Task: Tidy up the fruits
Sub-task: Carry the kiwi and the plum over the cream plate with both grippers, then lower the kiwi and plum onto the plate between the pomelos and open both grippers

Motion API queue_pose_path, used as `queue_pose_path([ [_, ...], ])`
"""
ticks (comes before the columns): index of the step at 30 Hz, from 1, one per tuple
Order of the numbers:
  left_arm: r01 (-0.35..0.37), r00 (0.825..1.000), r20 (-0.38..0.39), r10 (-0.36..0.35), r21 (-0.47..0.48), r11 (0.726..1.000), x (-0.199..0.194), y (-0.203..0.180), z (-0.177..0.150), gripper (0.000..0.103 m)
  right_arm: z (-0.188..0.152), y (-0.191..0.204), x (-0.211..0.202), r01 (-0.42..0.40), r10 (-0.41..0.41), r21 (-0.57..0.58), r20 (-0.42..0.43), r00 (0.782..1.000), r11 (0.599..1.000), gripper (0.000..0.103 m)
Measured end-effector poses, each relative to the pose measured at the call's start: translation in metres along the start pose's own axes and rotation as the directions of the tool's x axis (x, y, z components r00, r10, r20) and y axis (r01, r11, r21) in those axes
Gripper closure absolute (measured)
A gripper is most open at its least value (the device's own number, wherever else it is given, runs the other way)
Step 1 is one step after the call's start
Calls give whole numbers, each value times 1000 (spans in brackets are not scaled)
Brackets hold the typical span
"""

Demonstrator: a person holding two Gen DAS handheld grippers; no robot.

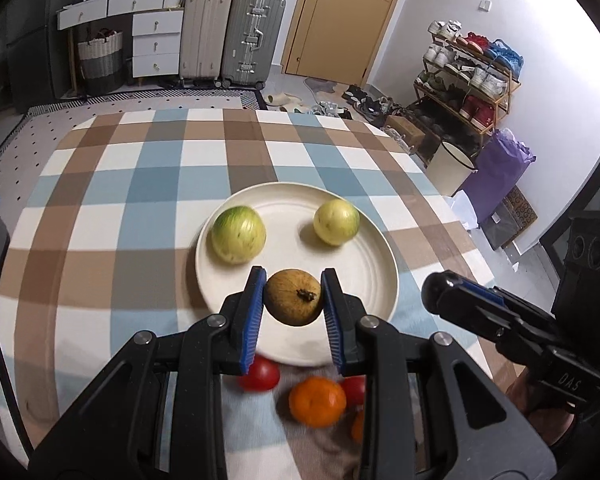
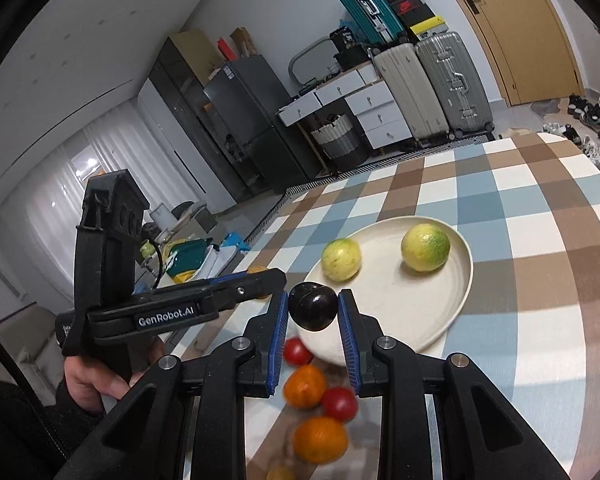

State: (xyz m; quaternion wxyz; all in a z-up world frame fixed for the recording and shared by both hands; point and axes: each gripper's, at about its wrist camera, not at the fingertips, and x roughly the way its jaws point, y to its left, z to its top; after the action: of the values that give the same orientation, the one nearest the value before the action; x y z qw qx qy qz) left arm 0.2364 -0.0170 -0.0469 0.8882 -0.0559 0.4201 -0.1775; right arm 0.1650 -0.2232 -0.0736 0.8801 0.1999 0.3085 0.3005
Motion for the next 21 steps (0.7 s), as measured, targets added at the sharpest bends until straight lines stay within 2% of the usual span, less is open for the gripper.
queue_pose_path([
  [14,-16,999,-40,17,21,1000,60,7,62,78,64,-35,49,18,-16,44,-26,1000,999,77],
  [19,7,998,-55,-7,8,1000,81,14,76,78,78,-48,68,47,-45,49,-40,998,998,77],
  [21,14,999,-38,-14,4,1000,87,16,79,78,80,-54,76,61,-58,57,-56,997,997,77],
])
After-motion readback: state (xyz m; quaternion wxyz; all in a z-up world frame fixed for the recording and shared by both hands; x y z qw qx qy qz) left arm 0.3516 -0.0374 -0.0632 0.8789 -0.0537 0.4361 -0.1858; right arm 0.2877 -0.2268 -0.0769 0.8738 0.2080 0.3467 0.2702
